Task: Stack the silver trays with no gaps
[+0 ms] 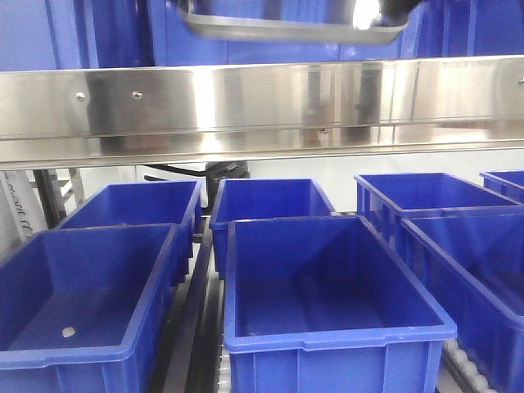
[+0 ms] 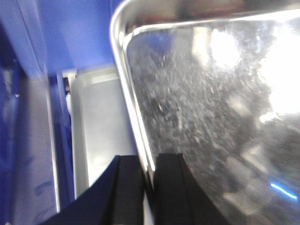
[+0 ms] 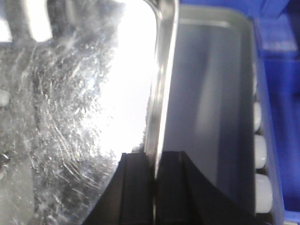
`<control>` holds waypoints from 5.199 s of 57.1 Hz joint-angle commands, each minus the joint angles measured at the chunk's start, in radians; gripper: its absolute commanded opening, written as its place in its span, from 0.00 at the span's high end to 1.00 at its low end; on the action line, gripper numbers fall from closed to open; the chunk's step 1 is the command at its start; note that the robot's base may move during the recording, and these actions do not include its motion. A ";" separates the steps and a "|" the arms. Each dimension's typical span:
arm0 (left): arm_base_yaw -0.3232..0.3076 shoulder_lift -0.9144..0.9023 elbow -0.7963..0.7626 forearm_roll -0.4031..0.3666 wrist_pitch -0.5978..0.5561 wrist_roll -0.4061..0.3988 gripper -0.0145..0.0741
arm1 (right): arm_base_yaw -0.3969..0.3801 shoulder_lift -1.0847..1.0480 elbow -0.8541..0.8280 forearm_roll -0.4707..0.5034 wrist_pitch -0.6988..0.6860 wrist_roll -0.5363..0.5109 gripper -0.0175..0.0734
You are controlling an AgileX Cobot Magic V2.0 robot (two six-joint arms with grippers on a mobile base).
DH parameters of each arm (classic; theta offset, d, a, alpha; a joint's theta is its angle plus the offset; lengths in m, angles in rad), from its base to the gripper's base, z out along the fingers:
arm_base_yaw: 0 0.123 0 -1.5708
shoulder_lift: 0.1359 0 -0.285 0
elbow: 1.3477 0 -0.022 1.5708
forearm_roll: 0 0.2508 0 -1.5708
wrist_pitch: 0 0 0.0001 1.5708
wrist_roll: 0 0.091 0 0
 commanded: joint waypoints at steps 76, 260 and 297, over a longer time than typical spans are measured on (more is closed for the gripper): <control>-0.078 -0.047 -0.477 0.024 0.278 0.011 0.86 | -0.005 -0.139 -0.323 -0.073 0.259 -0.073 0.91; -0.078 -1.771 0.840 0.063 0.037 0.008 0.86 | -0.287 -1.795 1.642 0.113 -0.598 -0.190 0.90; -0.078 -1.771 0.840 0.063 0.037 0.008 0.86 | -0.226 -1.795 1.657 0.020 -0.605 -0.107 0.90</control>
